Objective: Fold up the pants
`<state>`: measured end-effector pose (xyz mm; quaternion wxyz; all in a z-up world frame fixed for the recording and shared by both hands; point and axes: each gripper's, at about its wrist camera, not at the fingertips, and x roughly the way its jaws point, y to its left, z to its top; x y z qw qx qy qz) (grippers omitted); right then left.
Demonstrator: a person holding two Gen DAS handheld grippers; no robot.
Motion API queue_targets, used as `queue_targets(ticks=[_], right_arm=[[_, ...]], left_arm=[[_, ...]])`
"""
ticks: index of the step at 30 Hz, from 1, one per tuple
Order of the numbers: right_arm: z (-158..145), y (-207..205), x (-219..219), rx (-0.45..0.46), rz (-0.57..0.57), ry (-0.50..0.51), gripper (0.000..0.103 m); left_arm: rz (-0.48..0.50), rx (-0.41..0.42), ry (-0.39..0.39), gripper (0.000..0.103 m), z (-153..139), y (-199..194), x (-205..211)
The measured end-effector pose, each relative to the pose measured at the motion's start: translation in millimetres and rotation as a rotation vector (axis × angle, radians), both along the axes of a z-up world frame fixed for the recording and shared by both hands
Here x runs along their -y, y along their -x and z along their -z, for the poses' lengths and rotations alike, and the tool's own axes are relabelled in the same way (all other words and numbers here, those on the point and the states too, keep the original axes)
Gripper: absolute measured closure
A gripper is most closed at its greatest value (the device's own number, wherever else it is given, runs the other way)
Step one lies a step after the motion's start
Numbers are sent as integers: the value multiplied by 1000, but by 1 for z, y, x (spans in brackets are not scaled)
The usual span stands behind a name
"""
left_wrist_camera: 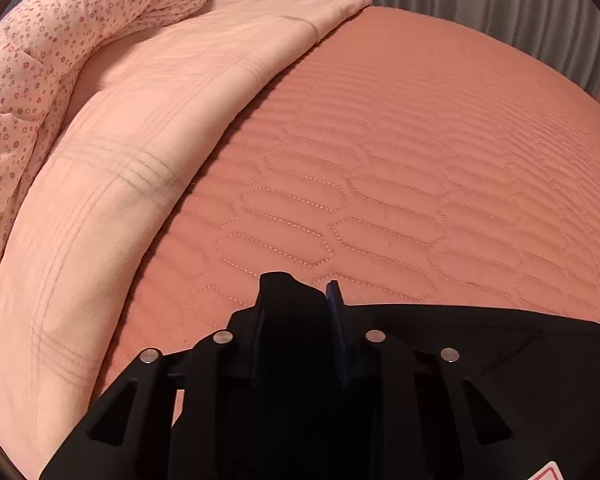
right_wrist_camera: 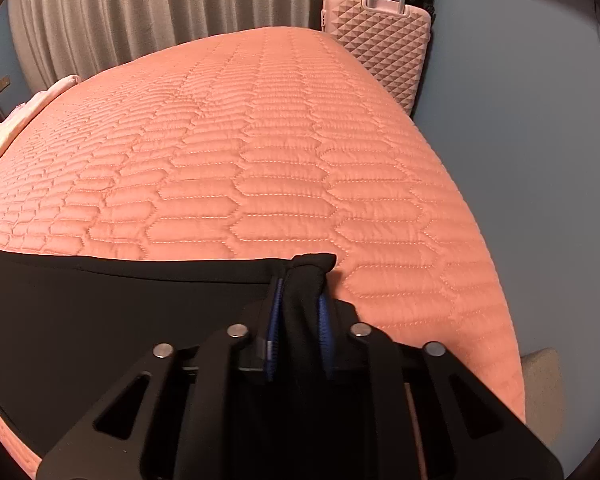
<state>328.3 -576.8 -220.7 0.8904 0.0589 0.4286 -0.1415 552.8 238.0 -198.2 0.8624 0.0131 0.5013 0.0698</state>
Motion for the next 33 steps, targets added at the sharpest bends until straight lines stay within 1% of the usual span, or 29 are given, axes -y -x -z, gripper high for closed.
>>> queue_targets(ticks=[1,2,5,7,8,9,11,12,13,14,15,16,17,18,20,21,22,23,24,25,26,28,29,30,31,33], right_arm=[[-6,5,-3,16,-2,-2,96],[-13,11,-5,36,-5,-7,97],[-49,44,-12,114,-33,-29,98],[-79,79,-19,174,-64,-55,98],[-97,105,-24,209,-92,-59,98],[-109,121,-29,228,-113,-62,98],[-132,163,-42,256,-160,-46,98],[-142,191,-49,257,-186,-38,98],[-146,211,-54,256,-205,-37,98],[-148,231,-58,246,-220,-29,98],[-144,253,-63,205,-235,-5,98],[-138,267,-65,175,-241,-7,98],[-129,278,-65,135,-241,-5,98],[-113,291,-65,82,-236,12,98],[-81,302,-57,-9,-215,-35,97],[-61,309,-55,-68,-199,-20,93],[-46,314,-54,-120,-185,-14,85],[-34,318,-52,-163,-167,-14,84],[-27,326,-50,-184,-146,-18,80],[-28,334,-47,-175,-120,-21,74],[-31,341,-45,-161,-99,-25,70],[-48,361,-41,-106,-48,-31,46],[-55,371,-42,-78,-26,-25,38],[-63,380,-43,-50,-8,-10,30],[-71,387,-46,-18,2,-1,29],[-74,391,-52,-4,25,12,29]], left_arm=[[9,25,22,85,-11,12,-1],[22,63,54,86,-27,27,-3],[57,130,115,86,-67,74,-10],[83,172,179,87,-98,117,-21],[98,187,199,87,-111,141,-21],[112,205,216,87,-126,168,-28],[139,217,243,87,-143,210,-42],[159,216,248,87,-151,239,-50],[167,211,237,87,-156,264,-57],[169,200,232,87,-156,280,-64],[170,176,221,87,-154,304,-72],[164,153,206,87,-148,322,-78],[156,114,178,86,-137,342,-85],[149,97,150,86,-126,352,-92],[117,41,111,85,-97,365,-103],[100,-4,62,85,-75,369,-106],[92,-37,19,85,-57,370,-109],[88,-70,-39,85,-40,370,-108],[61,-89,-130,92,-24,372,-106],[48,-97,-166,94,-19,376,-106],[26,-97,-160,93,-18,379,-110],[-59,-70,-117,93,-31,384,-124],[-79,-45,-123,92,-39,387,-126],[-105,-5,-171,91,-54,390,-125],[-104,25,-198,91,-65,393,-120],[-62,91,-212,89,-90,399,-96]])
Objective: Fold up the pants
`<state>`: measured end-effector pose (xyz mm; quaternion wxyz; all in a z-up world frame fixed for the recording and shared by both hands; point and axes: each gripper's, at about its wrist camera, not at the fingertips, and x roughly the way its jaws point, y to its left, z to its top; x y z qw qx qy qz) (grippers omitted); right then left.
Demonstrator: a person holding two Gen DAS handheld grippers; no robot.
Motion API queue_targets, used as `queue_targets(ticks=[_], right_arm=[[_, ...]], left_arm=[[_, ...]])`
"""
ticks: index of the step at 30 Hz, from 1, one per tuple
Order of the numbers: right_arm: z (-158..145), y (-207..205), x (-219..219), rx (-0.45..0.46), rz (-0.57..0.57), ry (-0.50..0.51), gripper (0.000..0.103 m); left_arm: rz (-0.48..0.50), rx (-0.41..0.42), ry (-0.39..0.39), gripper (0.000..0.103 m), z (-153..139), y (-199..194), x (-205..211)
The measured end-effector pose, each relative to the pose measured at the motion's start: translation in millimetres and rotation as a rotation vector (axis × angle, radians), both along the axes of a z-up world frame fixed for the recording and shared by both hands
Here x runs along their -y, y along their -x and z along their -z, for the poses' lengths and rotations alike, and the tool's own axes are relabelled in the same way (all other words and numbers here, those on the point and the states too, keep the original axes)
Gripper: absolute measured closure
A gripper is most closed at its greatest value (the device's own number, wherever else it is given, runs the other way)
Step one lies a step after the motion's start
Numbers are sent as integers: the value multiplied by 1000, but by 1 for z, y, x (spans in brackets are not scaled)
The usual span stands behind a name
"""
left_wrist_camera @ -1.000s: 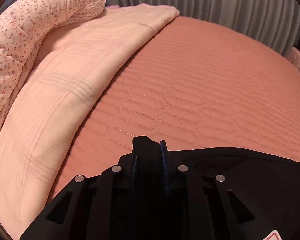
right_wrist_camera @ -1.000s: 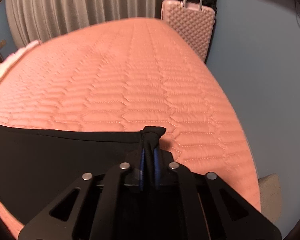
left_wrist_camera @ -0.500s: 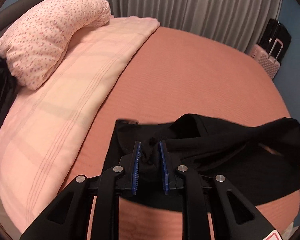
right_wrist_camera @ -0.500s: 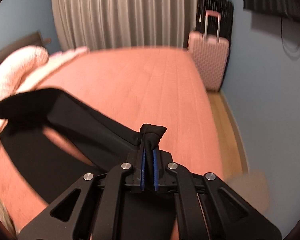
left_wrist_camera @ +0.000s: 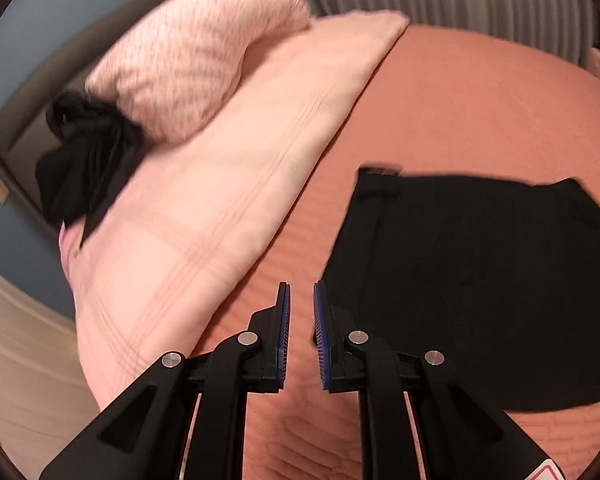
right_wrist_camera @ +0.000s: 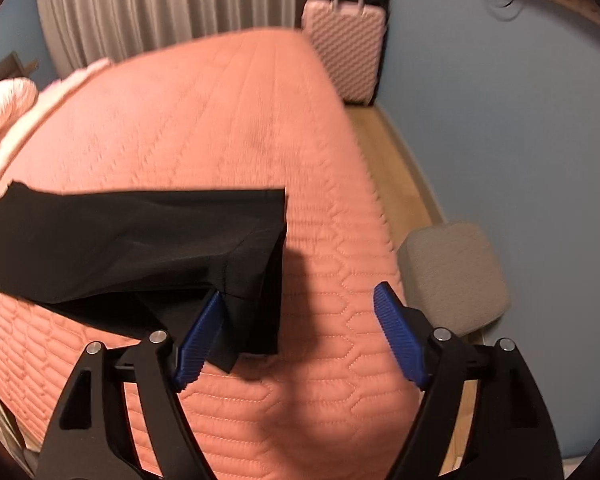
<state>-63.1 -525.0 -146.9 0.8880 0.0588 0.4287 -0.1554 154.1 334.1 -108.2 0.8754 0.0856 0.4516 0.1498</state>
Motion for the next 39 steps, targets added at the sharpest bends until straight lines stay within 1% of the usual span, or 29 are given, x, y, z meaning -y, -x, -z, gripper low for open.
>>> queue_targets(ticks=[1,3,5,6,8,9,11,12,13,15,17,18,19,20,21,22,23,24,25,26,27,29,30,32,33,34,36,37,39], right_arm=[[2,0,-3,-3,24,3,29],[5,0,-6,10,43,-34,29],[5,7,-4,58,66,-48,29],[5,13,2,76,96,-45,29],[0,24,14,111,145,-50,29],[-7,34,23,144,161,-68,29],[-11,38,36,181,168,-151,29],[-7,35,47,190,153,-265,29],[-3,30,54,176,132,-340,29],[12,8,63,118,109,-468,29],[29,-22,62,33,77,-497,29],[34,-32,54,-6,33,-504,32],[38,-47,47,-48,-16,-495,64],[38,-61,38,-88,-61,-474,83],[23,-72,26,-81,-112,-414,88],[-2,-75,15,-25,-169,-355,94],[-32,-72,6,49,-218,-312,94],[-69,-63,-6,149,-281,-259,95],[-93,-51,-16,209,-330,-187,95],[-101,-43,-21,221,-354,-134,95],[-96,-35,-23,192,-381,-67,94],[-52,-33,-6,56,-354,-97,85],[-13,-31,11,-56,-278,-106,81],[38,-23,34,-210,-161,-95,81],[51,-14,44,-226,-104,-100,81],[52,-6,50,-197,-66,-120,81],[40,10,56,-87,-12,-190,80],[33,13,55,-53,-4,-218,80],[25,3,51,-29,-29,-275,80]], left_arm=[[30,21,2,87,-9,2,16],[85,43,20,70,-17,4,53],[153,48,36,67,-17,7,94],[179,41,37,62,-16,11,114],[246,10,41,56,-8,16,158],[270,1,45,56,-3,17,175],[326,-10,35,56,7,24,212],[336,-7,16,56,12,30,232],[345,-11,14,56,16,33,246],[352,-30,58,56,23,38,271],[362,-55,110,56,30,44,293],[366,-58,118,56,31,45,300],[371,-65,119,56,34,47,308],[376,-72,117,56,36,48,313],[376,-82,110,56,37,48,318],[377,-92,104,56,40,49,320],[388,-99,93,56,40,49,321],[390,-96,78,53,39,51,320],[388,-92,56,48,40,52,317],[387,-92,37,41,41,54,314],[379,-98,25,41,46,54,312],[370,-124,13,41,57,54,306],[363,-138,10,41,63,53,304],[342,-162,-4,41,77,51,301],[332,-174,-12,42,84,51,300],[328,-176,-19,41,88,51,299],[319,-187,-53,41,96,52,299],[318,-188,-61,41,99,56,298],[313,-189,-81,41,104,58,300]])
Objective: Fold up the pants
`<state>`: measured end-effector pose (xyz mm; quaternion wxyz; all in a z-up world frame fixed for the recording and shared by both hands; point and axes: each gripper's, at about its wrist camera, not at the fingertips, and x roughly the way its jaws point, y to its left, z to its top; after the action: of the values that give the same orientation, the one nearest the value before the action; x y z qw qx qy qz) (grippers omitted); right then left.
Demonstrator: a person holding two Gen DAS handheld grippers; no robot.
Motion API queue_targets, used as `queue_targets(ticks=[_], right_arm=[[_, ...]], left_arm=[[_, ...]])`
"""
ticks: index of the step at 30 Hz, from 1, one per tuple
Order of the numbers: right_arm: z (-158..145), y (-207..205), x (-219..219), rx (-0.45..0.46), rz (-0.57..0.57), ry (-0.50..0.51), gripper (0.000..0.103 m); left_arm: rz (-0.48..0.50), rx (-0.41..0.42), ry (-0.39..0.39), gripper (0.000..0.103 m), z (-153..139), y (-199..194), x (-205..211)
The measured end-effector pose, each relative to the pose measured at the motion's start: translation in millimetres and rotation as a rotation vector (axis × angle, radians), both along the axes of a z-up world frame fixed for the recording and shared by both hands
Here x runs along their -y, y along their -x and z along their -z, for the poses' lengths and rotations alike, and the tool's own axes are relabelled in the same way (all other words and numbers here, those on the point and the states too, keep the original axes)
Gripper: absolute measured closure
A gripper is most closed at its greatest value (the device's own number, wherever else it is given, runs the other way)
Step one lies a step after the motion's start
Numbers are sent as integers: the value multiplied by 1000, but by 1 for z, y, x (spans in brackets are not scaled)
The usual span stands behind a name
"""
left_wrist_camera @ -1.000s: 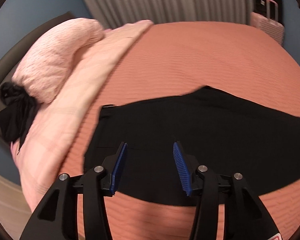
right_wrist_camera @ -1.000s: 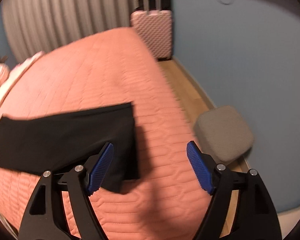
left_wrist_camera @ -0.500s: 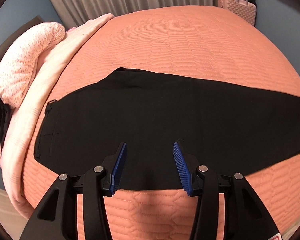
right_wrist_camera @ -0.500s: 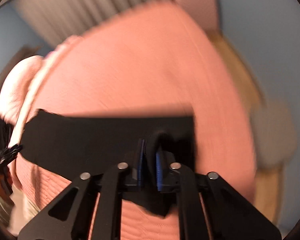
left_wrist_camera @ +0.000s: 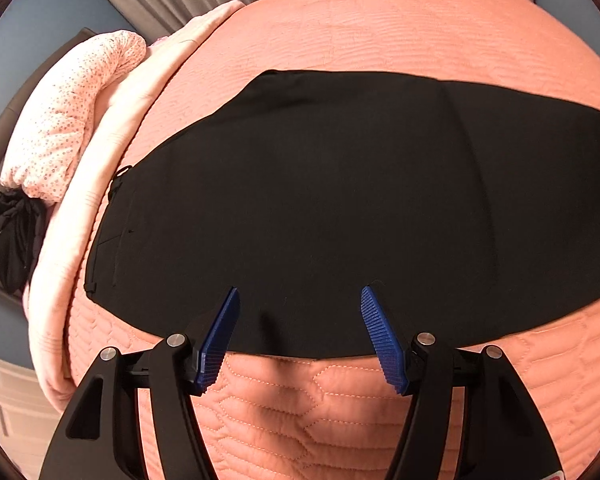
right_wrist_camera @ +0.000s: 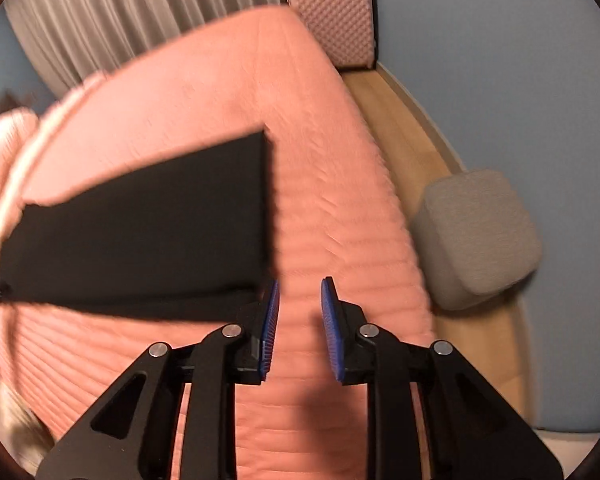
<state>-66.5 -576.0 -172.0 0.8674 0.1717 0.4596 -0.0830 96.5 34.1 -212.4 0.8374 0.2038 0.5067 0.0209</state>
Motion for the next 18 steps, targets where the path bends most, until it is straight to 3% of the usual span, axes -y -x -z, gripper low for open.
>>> queue_targets(ticks=[2,3,5,7,9,12,13,14,15,18], right_arm=[[3,-19,-4,-8,-18,-34,48],[10,-22,-6,-16,-4,-24,27],[22,-30,-13,-49,15,-13,29],[34,-42,-26,-75,-3,-32,71],[31,-42,-40,-94,-15,40,82],[3,-22,-51,-26,-1,59,85],[6,-18,-52,-38,0,75,85],[16,-20,-51,-82,-6,85,84],[33,-26,-47,-149,-4,67,83],[22,-18,-39,-77,94,27,77]], left_arm=[[3,-1,-20,41,5,-1,3],[3,-2,-26,41,6,-1,4],[-2,3,-22,41,5,0,5],[5,5,-16,41,2,3,5],[20,0,-36,41,4,4,5],[24,5,-39,41,2,5,0],[18,5,-28,40,2,5,-2],[10,2,-20,32,3,4,-4],[-5,-1,-7,30,5,3,-7],[-22,-5,9,30,6,-2,-10]])
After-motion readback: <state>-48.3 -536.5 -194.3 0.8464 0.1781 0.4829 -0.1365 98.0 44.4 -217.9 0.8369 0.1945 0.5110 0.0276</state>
